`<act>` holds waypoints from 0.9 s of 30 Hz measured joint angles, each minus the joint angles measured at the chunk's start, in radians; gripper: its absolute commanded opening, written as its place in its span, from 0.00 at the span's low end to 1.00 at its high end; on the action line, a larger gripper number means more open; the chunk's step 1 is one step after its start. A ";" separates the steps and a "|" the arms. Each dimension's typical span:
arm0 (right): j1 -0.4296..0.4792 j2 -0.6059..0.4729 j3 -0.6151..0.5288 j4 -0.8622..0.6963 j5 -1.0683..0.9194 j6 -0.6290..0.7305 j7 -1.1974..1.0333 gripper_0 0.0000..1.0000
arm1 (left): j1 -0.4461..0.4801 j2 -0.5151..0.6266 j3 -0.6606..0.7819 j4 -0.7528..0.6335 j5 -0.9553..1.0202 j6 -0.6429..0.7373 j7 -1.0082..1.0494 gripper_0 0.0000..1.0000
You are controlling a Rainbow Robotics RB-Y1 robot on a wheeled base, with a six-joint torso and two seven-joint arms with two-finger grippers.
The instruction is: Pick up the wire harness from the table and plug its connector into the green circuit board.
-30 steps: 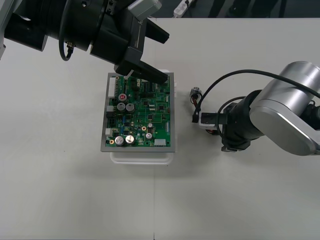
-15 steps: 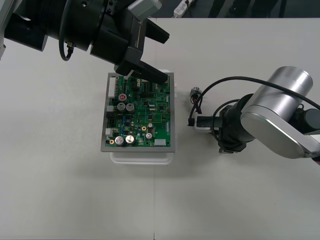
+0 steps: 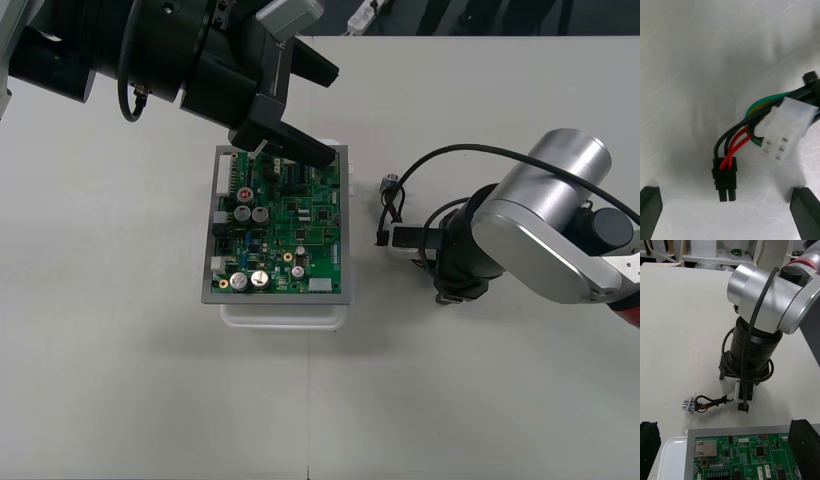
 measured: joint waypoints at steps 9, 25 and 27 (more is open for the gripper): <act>-0.030 0.005 0.023 0.019 -0.008 0.000 0.000 1.00 | 0.000 0.000 0.000 0.000 0.000 0.000 0.000 1.00; -0.033 0.006 0.031 0.019 -0.021 0.000 0.000 1.00 | 0.000 0.000 0.000 0.000 0.000 0.000 0.000 1.00; -0.033 0.007 0.031 0.019 -0.021 0.000 0.000 1.00 | 0.000 0.000 0.000 0.000 0.000 0.000 0.000 1.00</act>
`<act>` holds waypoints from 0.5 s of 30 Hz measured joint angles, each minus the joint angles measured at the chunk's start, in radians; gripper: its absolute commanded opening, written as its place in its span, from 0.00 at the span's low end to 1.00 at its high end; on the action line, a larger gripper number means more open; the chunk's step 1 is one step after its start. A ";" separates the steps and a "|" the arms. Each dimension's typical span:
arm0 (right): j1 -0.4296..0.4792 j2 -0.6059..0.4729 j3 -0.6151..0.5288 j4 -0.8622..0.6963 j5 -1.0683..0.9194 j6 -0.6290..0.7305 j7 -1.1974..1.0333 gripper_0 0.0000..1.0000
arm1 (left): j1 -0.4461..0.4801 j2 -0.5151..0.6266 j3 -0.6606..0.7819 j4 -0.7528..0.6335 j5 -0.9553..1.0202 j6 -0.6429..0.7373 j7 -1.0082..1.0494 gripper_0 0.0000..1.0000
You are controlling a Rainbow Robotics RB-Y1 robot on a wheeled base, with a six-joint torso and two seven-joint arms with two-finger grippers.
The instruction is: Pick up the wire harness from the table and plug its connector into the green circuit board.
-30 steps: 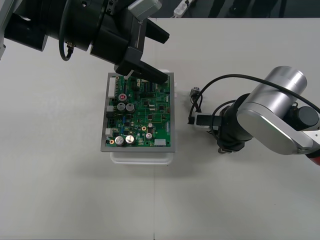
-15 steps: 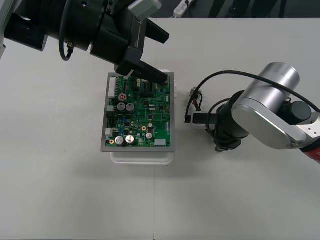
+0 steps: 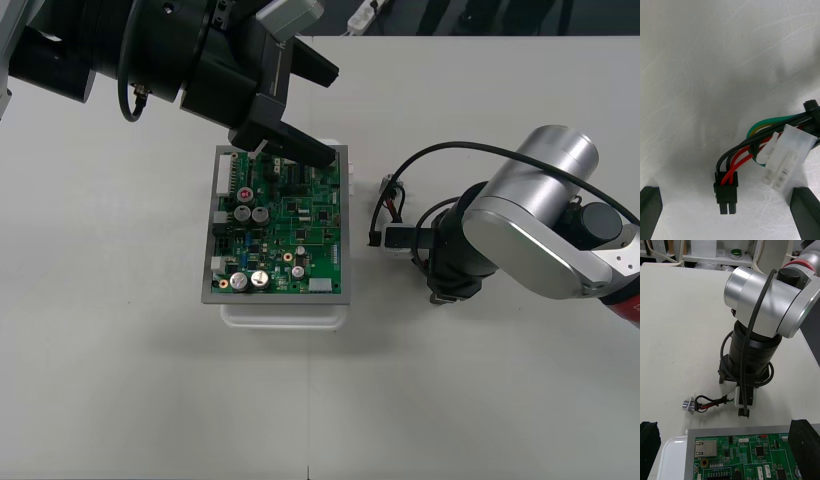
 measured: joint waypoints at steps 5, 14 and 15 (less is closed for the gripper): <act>0.000 0.001 0.000 0.000 0.001 0.000 0.000 1.00 | 0.000 0.000 0.000 0.000 0.000 0.000 0.000 1.00; 0.000 0.001 0.000 0.000 0.004 0.000 0.000 0.34 | 0.000 0.000 0.000 0.000 0.000 0.000 0.000 1.00; 0.000 0.001 0.000 0.000 0.006 0.000 0.000 0.13 | 0.000 0.000 0.000 0.000 0.000 0.000 0.000 1.00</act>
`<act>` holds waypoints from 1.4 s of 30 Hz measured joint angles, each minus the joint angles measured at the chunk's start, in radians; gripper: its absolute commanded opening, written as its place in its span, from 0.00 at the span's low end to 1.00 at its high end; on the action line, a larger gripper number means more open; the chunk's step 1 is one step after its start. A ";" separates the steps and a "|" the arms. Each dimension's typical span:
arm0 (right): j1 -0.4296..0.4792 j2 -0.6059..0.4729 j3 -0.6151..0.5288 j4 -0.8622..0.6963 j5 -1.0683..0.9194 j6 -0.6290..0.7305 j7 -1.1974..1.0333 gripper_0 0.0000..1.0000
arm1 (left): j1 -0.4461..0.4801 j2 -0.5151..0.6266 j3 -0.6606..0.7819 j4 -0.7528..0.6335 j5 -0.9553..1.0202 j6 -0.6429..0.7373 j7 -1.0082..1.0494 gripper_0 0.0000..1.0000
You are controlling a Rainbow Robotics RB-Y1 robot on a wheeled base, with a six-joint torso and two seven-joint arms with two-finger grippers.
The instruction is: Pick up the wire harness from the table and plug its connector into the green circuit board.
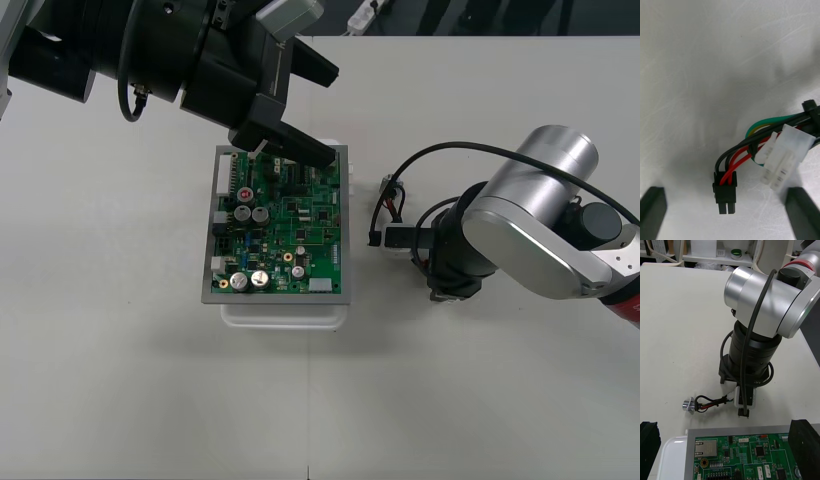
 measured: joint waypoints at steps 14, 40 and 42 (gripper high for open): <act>0.000 0.000 0.000 0.000 0.005 0.000 0.000 0.00 | 0.000 0.000 0.000 0.000 0.000 0.000 0.000 1.00; 0.000 0.000 -0.011 0.000 -0.013 0.000 0.000 0.00 | 0.000 0.000 0.000 0.000 0.000 0.000 0.000 1.00; 0.000 -0.004 -0.022 -0.002 -0.040 0.000 0.000 0.00 | 0.000 0.000 0.000 0.000 0.000 0.000 0.000 1.00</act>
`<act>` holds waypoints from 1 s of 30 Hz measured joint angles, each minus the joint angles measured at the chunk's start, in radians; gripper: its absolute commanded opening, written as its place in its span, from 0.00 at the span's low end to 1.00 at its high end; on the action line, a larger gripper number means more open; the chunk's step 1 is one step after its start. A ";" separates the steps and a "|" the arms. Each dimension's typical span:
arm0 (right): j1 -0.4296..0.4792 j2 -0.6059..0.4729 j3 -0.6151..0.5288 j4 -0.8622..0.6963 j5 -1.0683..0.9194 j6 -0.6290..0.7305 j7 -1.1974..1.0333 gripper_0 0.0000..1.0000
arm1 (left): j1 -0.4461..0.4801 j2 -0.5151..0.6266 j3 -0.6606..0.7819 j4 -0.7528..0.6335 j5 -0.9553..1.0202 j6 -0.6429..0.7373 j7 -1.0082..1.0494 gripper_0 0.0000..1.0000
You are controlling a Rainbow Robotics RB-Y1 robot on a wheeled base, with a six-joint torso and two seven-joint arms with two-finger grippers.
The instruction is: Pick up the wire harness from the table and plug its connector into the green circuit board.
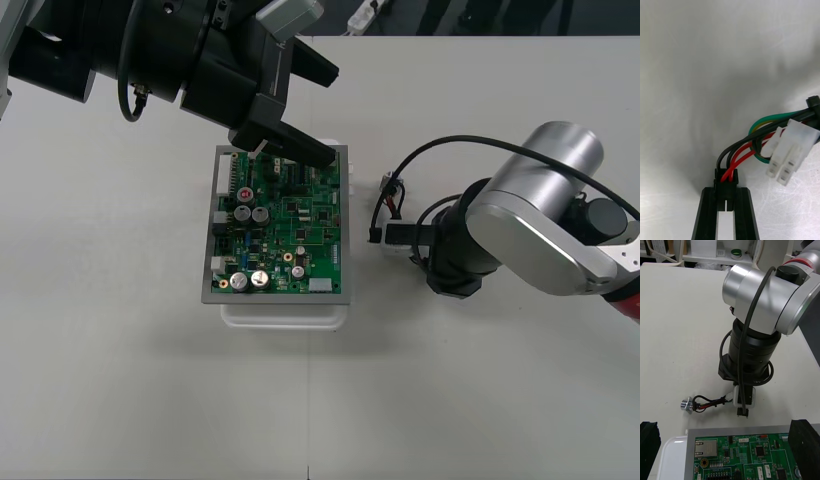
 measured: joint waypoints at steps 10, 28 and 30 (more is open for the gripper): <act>0.000 -0.074 -0.060 -0.039 -0.173 0.000 0.000 0.00 | 0.000 0.000 0.000 0.000 0.000 0.000 0.000 1.00; 0.000 -0.152 -0.246 -0.040 -0.473 0.000 0.053 0.00 | 0.000 -0.001 0.000 0.000 0.000 0.000 0.000 1.00; 0.001 -0.166 -0.256 -0.040 -0.510 0.000 0.056 0.00 | 0.000 -0.001 0.000 0.000 0.000 0.000 0.000 1.00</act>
